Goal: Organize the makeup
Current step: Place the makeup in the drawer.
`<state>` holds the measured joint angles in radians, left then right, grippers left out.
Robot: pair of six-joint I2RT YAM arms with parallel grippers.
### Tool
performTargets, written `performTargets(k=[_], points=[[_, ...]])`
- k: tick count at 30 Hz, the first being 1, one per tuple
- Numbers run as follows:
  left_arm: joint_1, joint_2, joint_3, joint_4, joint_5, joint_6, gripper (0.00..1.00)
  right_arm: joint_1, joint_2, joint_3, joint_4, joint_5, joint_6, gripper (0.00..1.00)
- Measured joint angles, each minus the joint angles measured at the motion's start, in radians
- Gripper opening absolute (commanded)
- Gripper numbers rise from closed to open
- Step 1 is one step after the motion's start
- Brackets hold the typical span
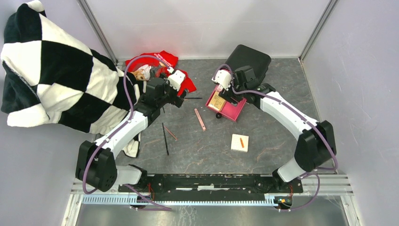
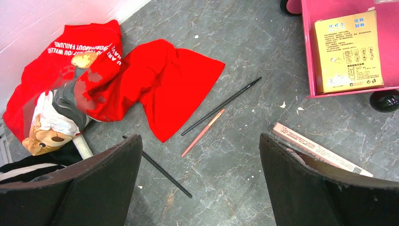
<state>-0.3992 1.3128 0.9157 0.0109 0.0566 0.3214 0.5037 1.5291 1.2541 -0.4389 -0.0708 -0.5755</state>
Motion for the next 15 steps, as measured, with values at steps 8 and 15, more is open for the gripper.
performTargets(k=[8,15], points=[[0.000,-0.005,0.000,0.000,0.006,0.000,1.00,-0.035,0.144,0.085,-0.054,0.011,-0.060,0.67],[0.000,-0.010,0.000,0.000,0.008,0.000,1.00,-0.047,0.205,0.132,-0.057,0.027,-0.087,0.66]])
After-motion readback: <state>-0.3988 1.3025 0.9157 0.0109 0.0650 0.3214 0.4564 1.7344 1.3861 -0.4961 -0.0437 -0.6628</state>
